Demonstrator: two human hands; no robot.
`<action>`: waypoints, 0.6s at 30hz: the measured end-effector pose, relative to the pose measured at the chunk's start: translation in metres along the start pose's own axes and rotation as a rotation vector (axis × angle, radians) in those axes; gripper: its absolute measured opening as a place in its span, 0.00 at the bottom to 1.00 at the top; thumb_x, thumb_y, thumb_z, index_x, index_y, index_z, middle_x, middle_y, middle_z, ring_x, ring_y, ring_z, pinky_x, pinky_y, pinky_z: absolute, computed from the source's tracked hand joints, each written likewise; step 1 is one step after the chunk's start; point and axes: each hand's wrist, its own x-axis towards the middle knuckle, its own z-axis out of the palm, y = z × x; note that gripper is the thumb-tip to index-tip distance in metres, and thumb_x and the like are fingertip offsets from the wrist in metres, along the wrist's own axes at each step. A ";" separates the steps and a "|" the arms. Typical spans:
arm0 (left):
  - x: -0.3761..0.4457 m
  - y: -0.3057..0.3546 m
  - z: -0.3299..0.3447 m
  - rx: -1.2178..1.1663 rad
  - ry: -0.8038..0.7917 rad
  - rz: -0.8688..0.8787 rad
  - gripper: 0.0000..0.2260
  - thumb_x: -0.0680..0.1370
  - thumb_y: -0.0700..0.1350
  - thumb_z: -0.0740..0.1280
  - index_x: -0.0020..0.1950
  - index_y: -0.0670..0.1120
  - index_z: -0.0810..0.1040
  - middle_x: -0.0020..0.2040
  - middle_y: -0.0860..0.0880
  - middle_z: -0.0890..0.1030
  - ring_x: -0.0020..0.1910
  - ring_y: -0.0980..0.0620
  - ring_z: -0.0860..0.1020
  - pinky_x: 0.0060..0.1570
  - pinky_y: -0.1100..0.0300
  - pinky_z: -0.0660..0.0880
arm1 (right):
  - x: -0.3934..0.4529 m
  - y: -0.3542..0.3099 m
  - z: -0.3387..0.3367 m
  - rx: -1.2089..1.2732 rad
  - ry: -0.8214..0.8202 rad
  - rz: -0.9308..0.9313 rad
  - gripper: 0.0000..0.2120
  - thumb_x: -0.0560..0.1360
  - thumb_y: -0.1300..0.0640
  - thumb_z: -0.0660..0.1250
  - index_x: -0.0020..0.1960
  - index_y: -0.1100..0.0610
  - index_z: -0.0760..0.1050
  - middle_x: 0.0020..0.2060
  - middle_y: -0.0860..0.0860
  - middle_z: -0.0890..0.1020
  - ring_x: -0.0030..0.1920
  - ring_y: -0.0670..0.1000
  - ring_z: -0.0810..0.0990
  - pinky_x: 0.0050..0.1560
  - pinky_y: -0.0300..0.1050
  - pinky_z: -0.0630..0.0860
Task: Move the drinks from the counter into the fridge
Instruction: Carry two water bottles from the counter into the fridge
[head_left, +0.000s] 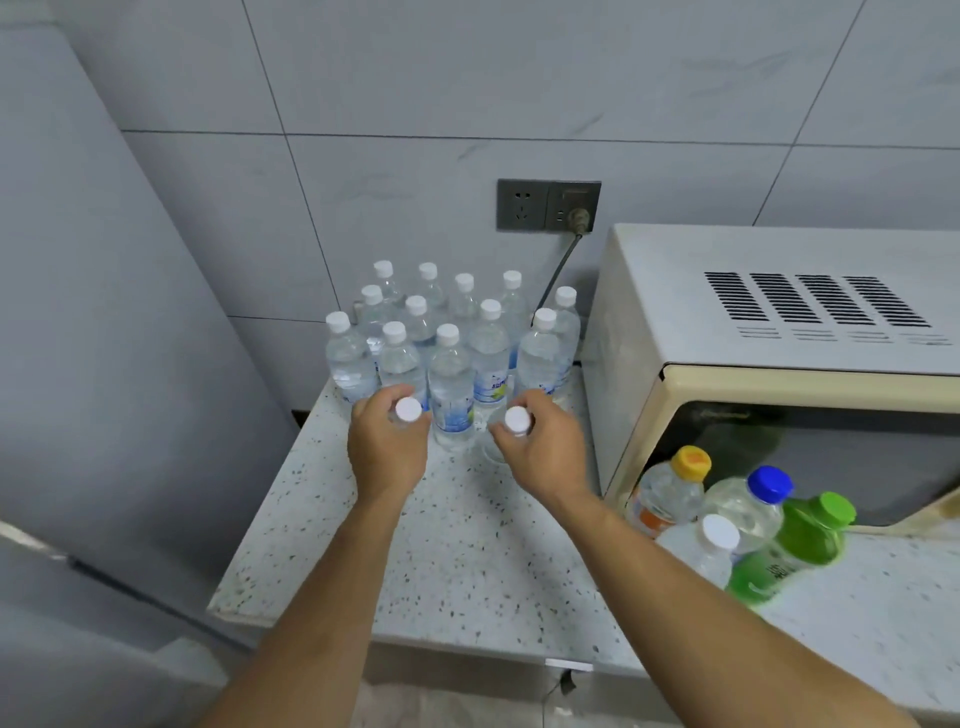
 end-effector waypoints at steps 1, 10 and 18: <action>-0.008 -0.001 -0.002 -0.016 0.000 0.016 0.15 0.71 0.42 0.76 0.56 0.52 0.81 0.53 0.53 0.76 0.47 0.55 0.76 0.45 0.69 0.68 | -0.009 0.003 -0.003 0.024 0.000 0.007 0.08 0.71 0.53 0.74 0.43 0.52 0.75 0.35 0.45 0.79 0.37 0.49 0.76 0.35 0.44 0.69; -0.056 -0.008 -0.012 -0.066 -0.300 0.213 0.16 0.69 0.52 0.77 0.53 0.62 0.78 0.48 0.67 0.79 0.45 0.64 0.77 0.44 0.73 0.72 | -0.039 0.012 -0.034 -0.079 -0.042 -0.066 0.09 0.71 0.50 0.74 0.44 0.53 0.78 0.41 0.51 0.79 0.46 0.50 0.75 0.43 0.45 0.71; -0.066 -0.048 -0.001 -0.192 -0.370 0.041 0.26 0.67 0.62 0.73 0.63 0.63 0.72 0.57 0.65 0.79 0.57 0.63 0.78 0.50 0.67 0.75 | -0.064 0.040 -0.011 0.221 -0.127 0.156 0.33 0.61 0.35 0.77 0.61 0.42 0.69 0.57 0.42 0.77 0.58 0.44 0.76 0.58 0.43 0.75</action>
